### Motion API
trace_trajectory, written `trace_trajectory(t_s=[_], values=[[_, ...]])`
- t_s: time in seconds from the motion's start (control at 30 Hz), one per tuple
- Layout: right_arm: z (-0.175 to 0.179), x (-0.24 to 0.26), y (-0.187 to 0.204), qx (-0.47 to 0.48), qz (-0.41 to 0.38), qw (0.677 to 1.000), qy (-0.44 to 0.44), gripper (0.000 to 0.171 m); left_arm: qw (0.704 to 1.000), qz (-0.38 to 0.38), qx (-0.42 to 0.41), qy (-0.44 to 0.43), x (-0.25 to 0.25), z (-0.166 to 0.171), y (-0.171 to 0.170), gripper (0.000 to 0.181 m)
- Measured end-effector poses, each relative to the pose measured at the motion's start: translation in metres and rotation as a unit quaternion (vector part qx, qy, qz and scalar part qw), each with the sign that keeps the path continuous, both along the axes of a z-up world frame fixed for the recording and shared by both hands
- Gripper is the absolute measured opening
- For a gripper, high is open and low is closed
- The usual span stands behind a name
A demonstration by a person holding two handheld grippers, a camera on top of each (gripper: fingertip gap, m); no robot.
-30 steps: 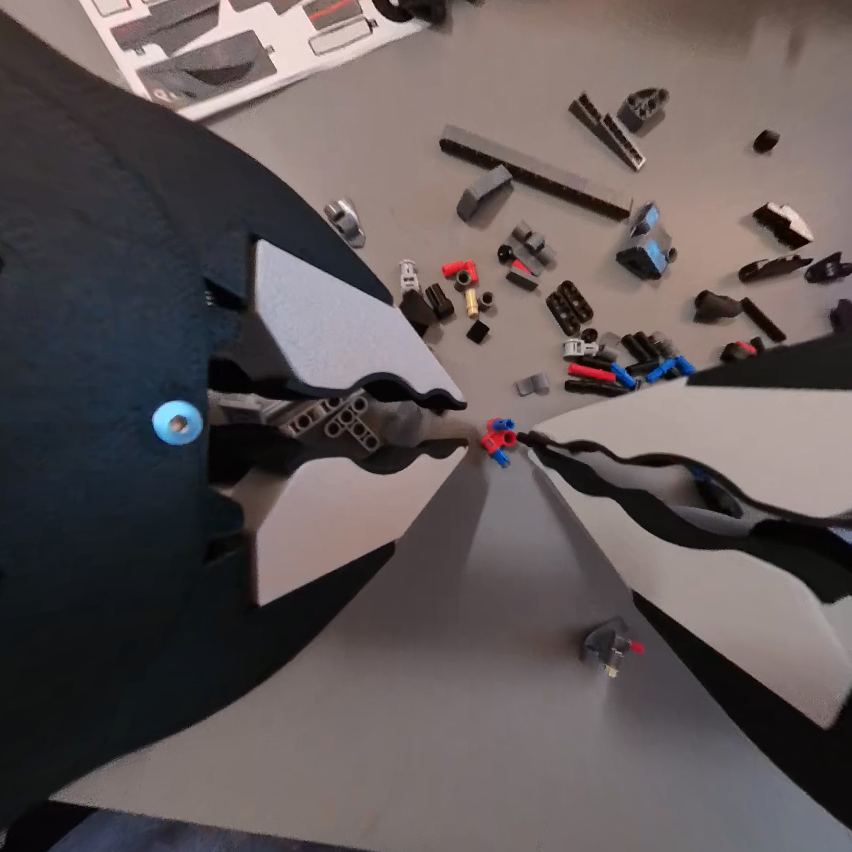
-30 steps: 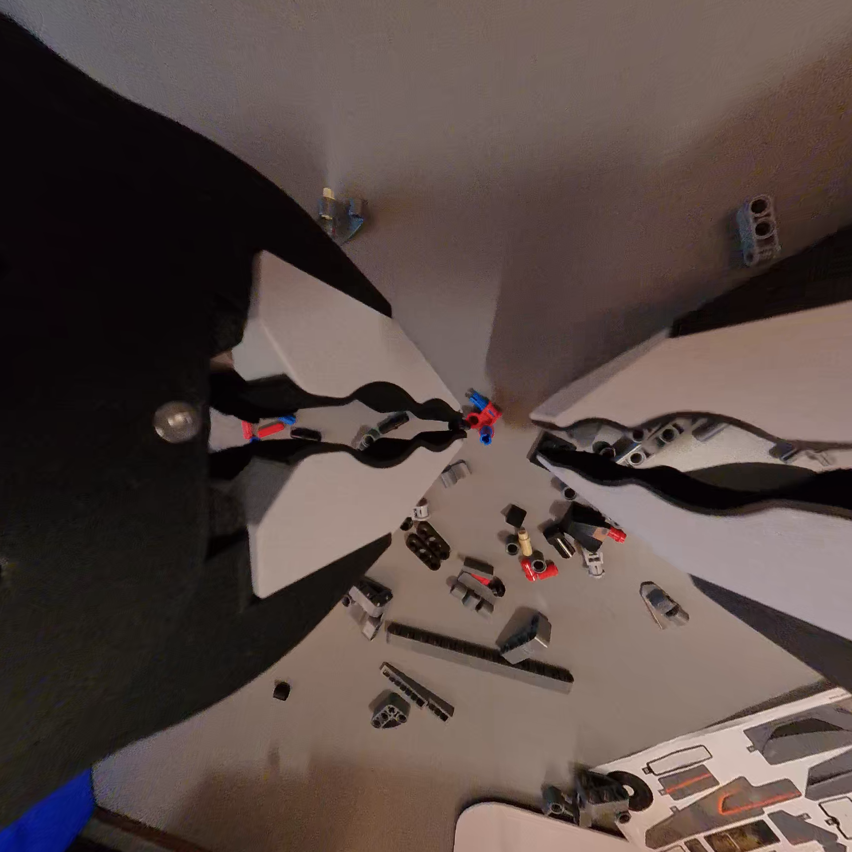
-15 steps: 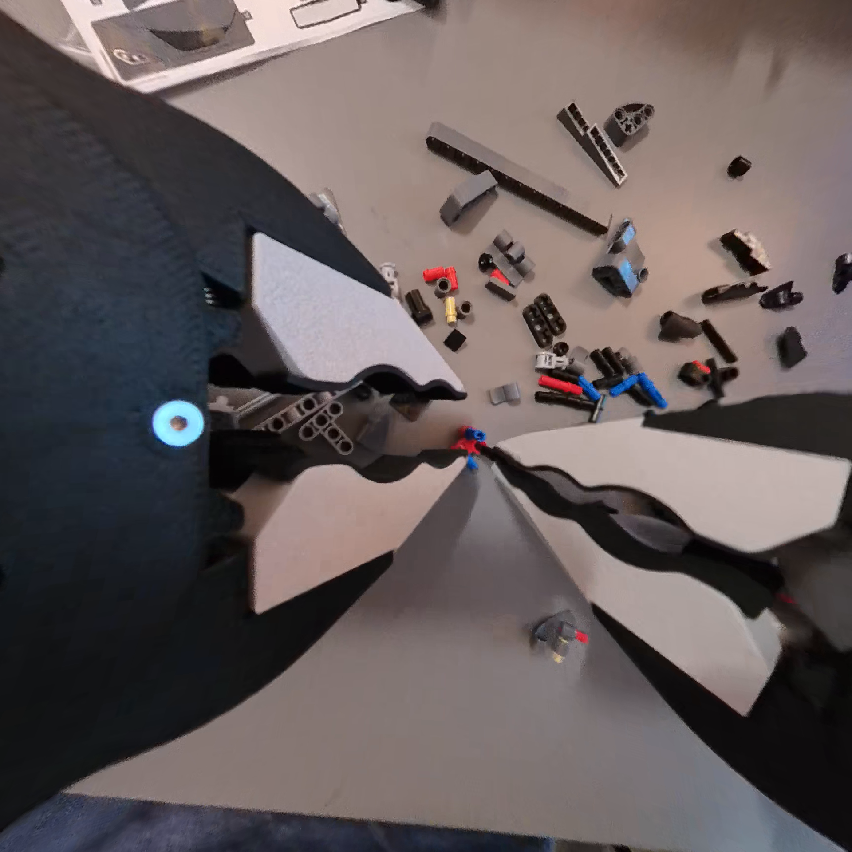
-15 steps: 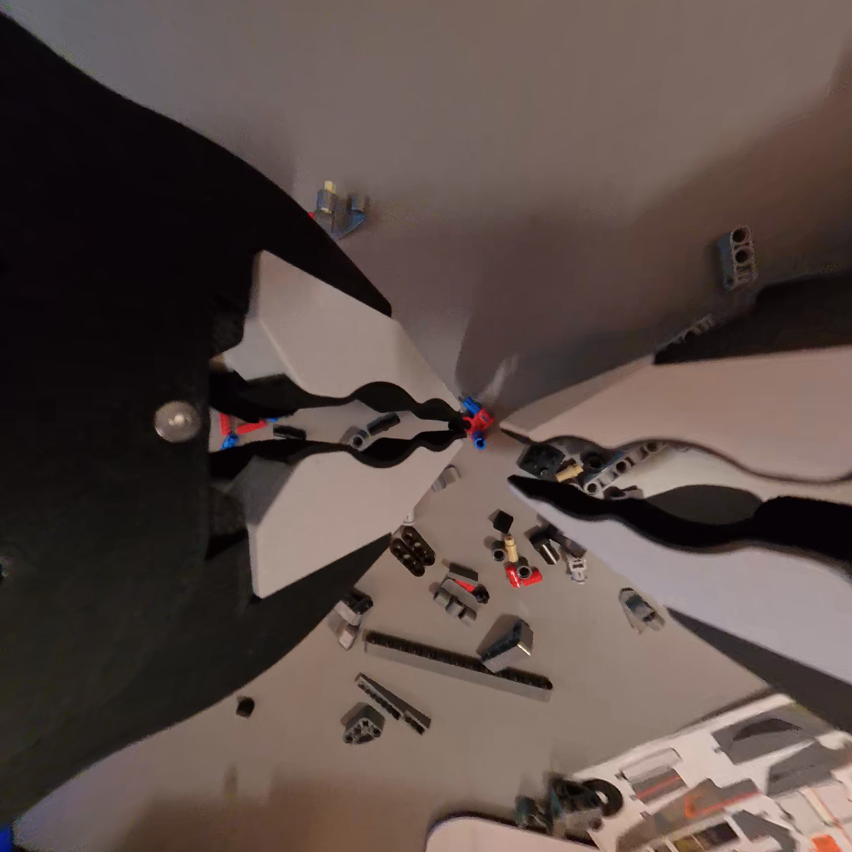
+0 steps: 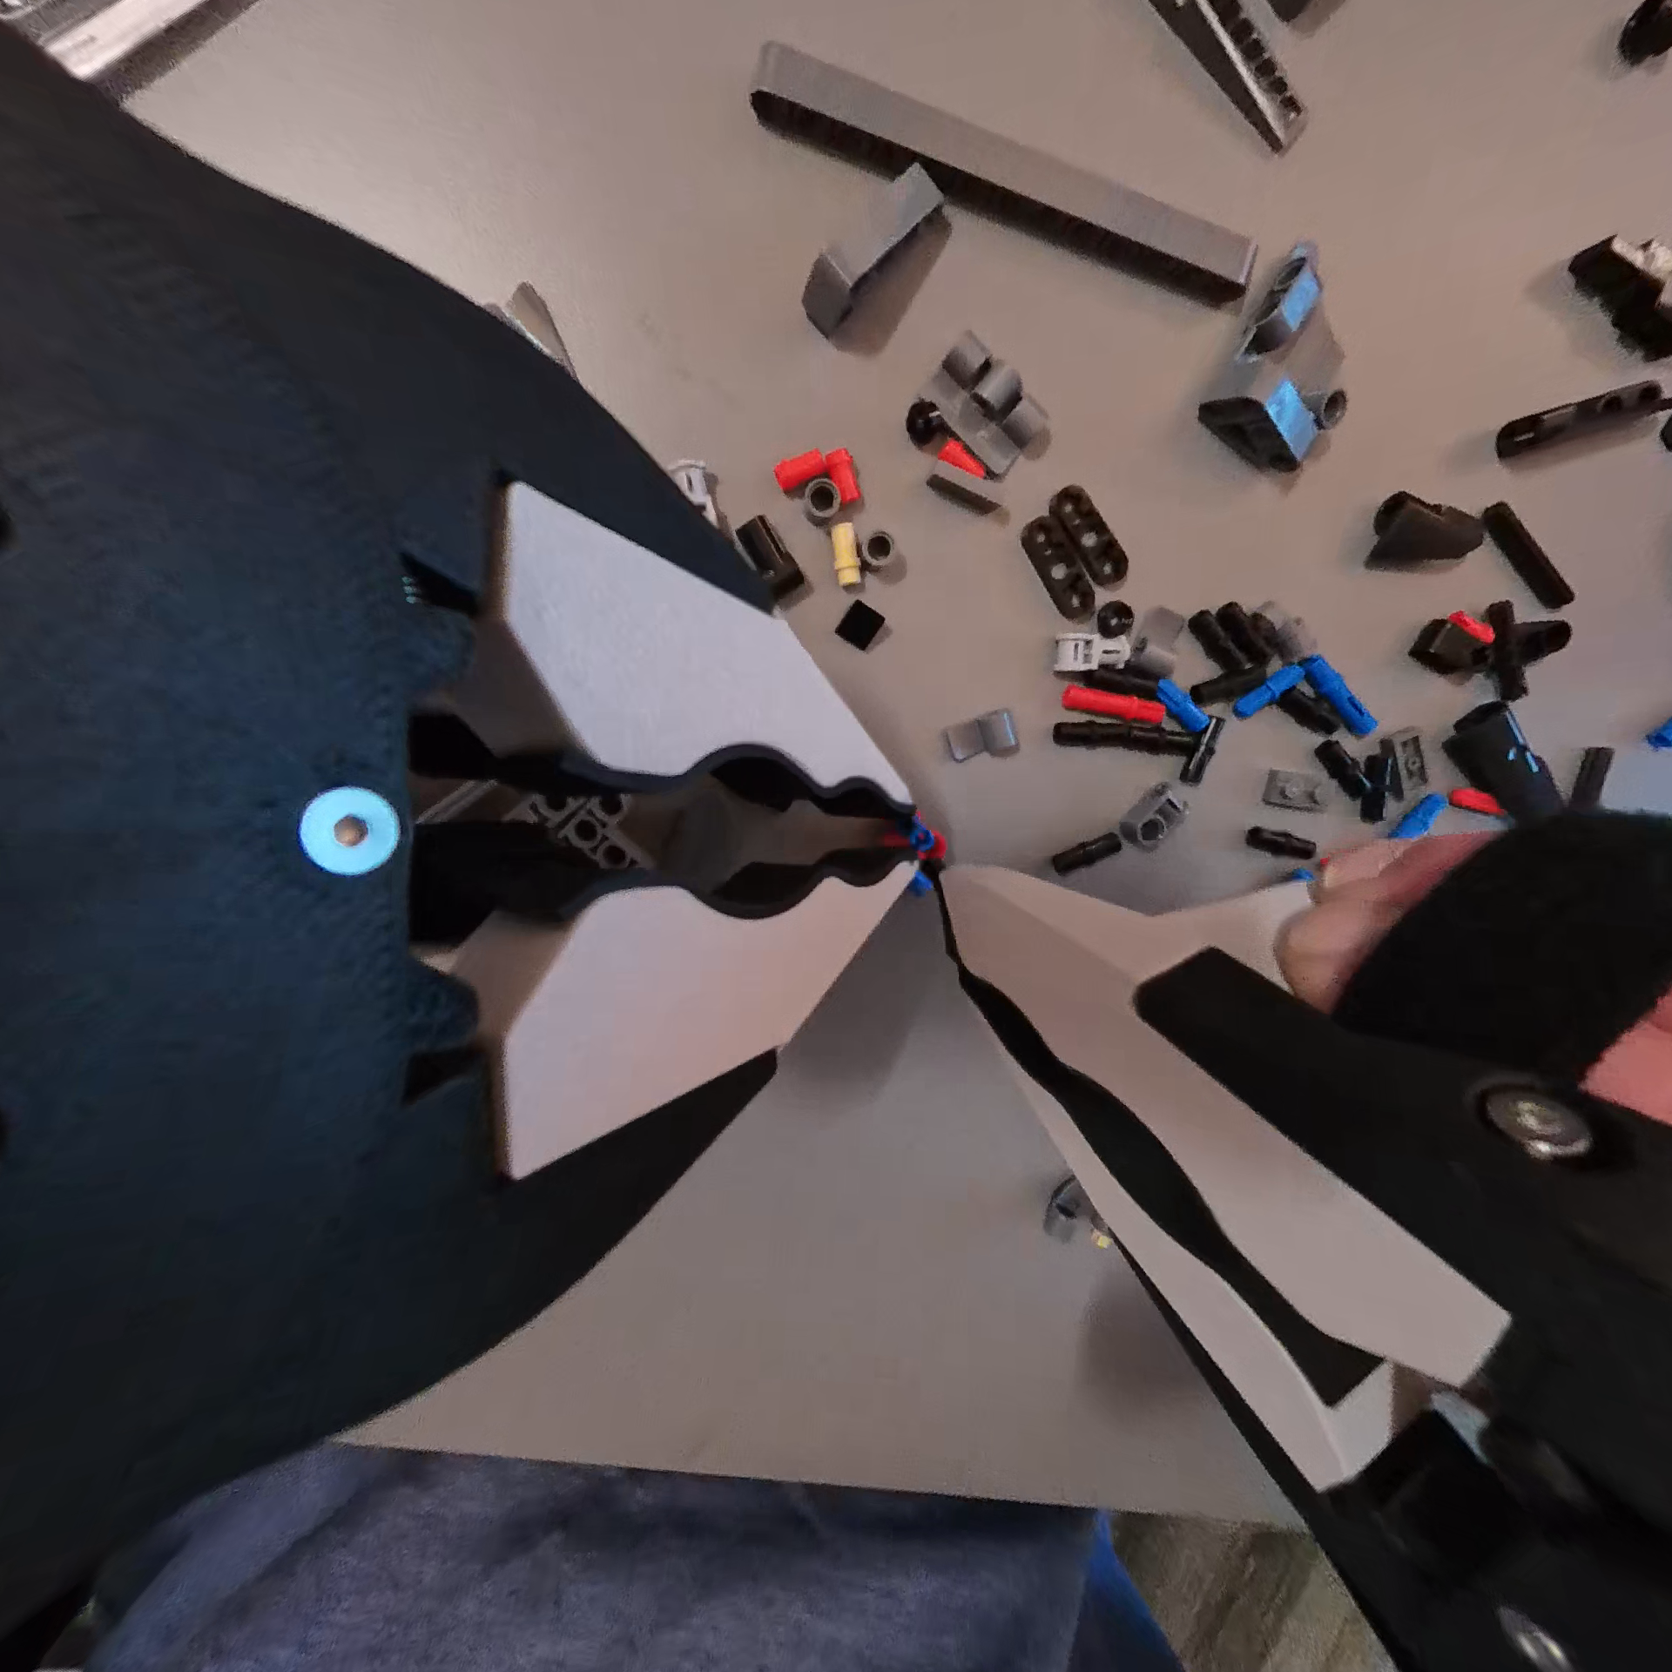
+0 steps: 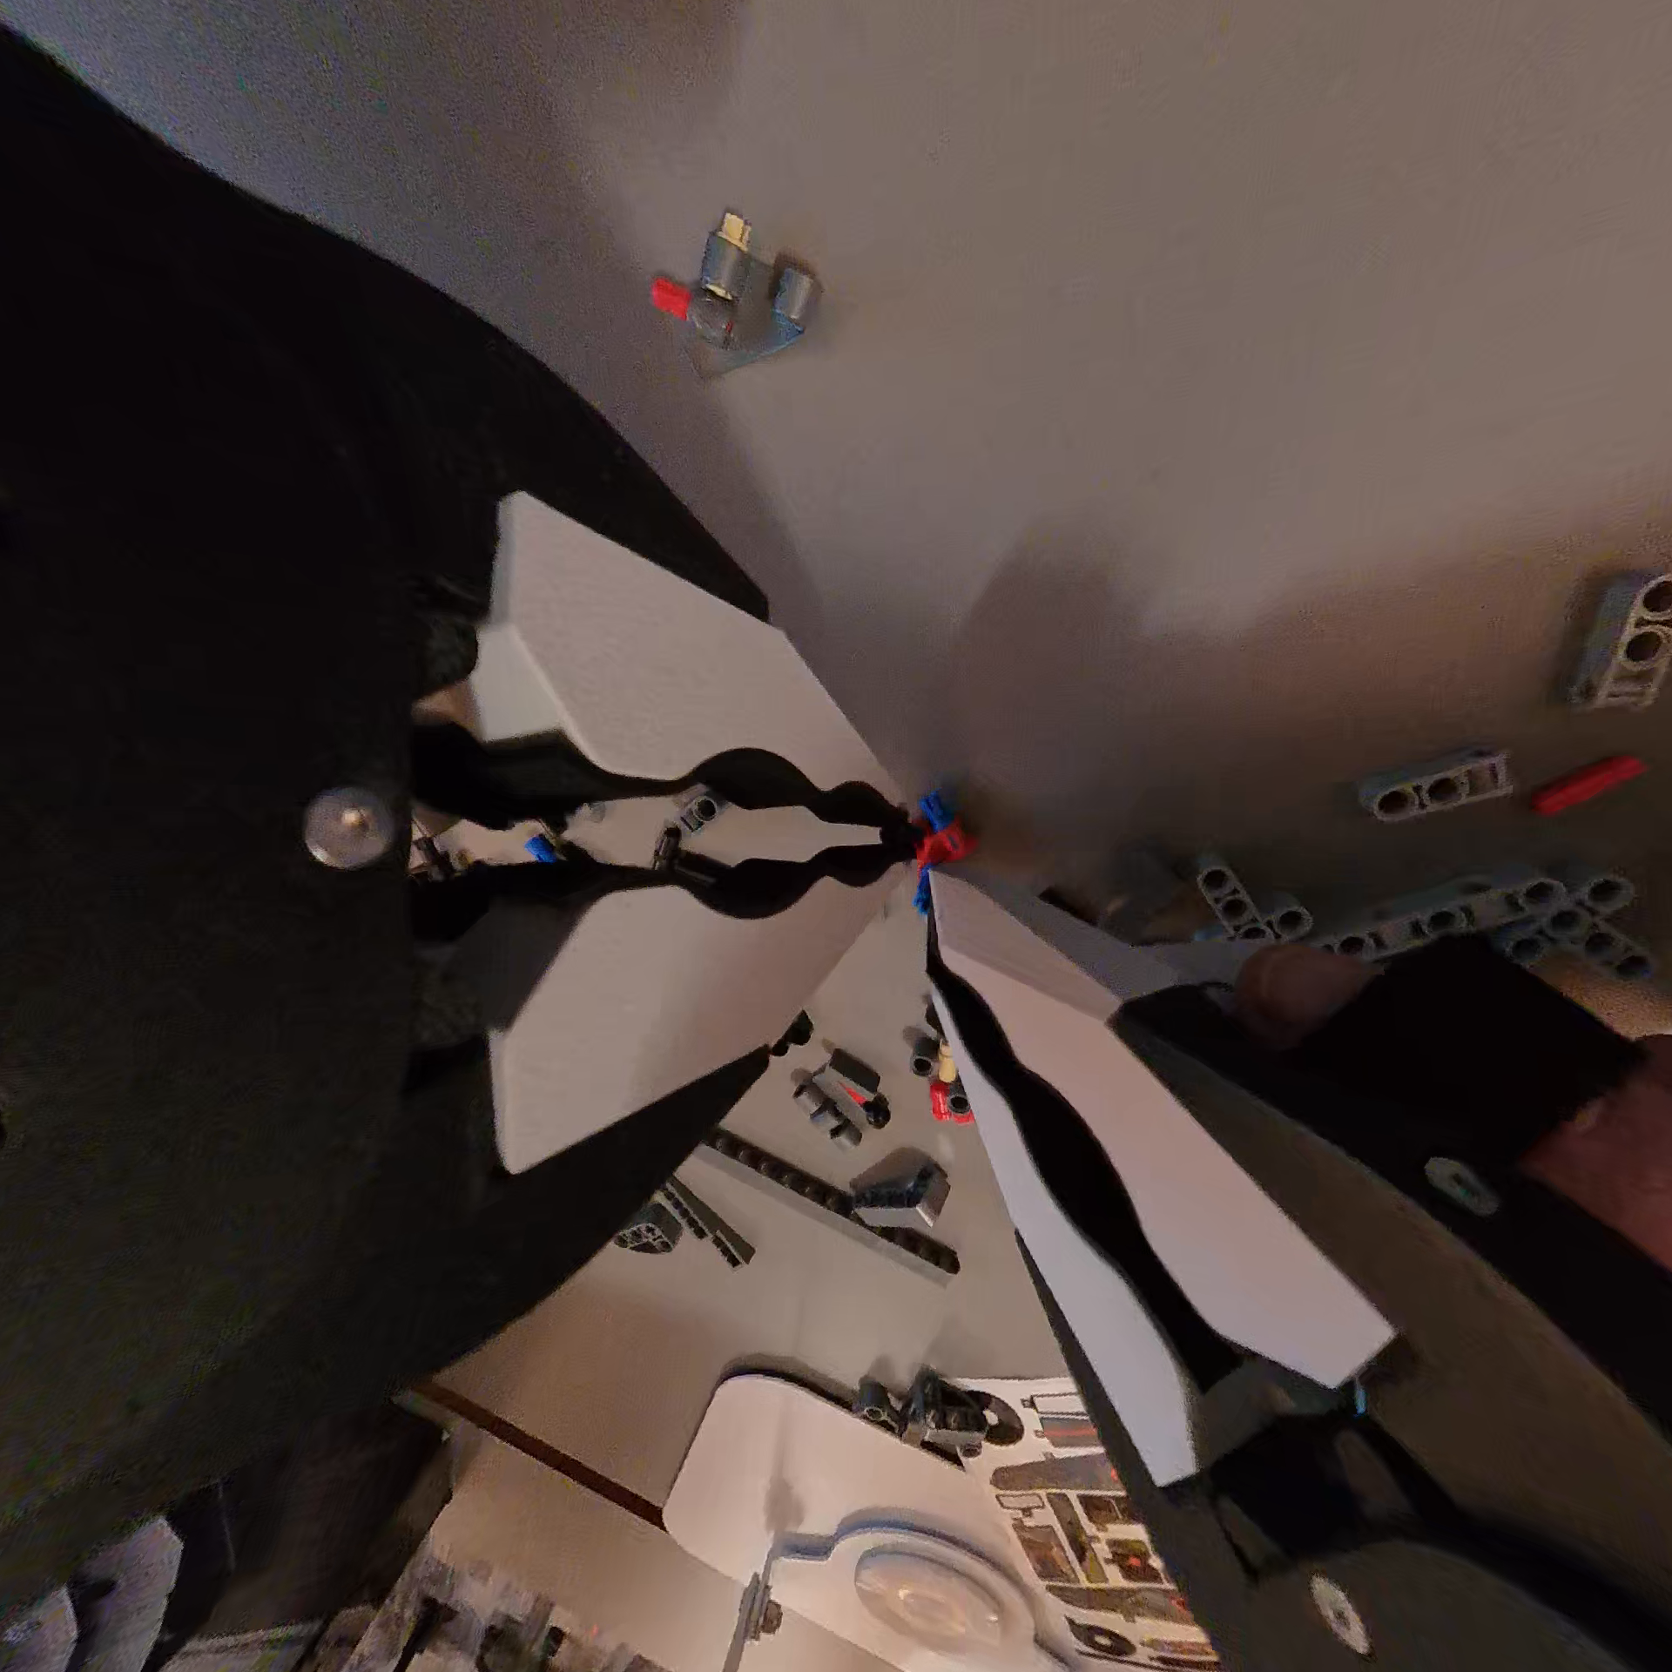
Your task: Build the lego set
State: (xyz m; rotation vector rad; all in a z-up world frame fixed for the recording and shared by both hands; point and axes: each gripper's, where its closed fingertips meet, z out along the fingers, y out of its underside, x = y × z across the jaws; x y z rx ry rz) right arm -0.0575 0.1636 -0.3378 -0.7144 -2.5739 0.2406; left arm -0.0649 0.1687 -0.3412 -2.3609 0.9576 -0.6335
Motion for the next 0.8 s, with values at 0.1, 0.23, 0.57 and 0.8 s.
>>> trace_trajectory(t_s=[0.1,0.23,0.57,0.8], values=[[-0.0004,-0.0017,0.0002,-0.001,0.005,1.000,0.002,0.001,1.000,0.001,-0.006,-0.003,0.0005,-0.0012,0.0001,0.003],[0.0018,-0.0028,0.0030,-0.009,0.003,1.000,0.001,0.001,1.000,0.001,-0.011,-0.010,-0.0001,-0.0005,0.0010,0.002],[-0.0031,0.0010,0.0016,-0.034,0.011,0.999,-0.041,0.002,1.000,-0.007,-0.015,-0.006,0.0030,-0.0058,0.0012,0.000],[-0.0036,0.0007,0.0019,-0.019,0.010,0.998,-0.056,0.002,0.999,0.000,-0.018,-0.029,0.0018,-0.0070,0.0021,0.000]])
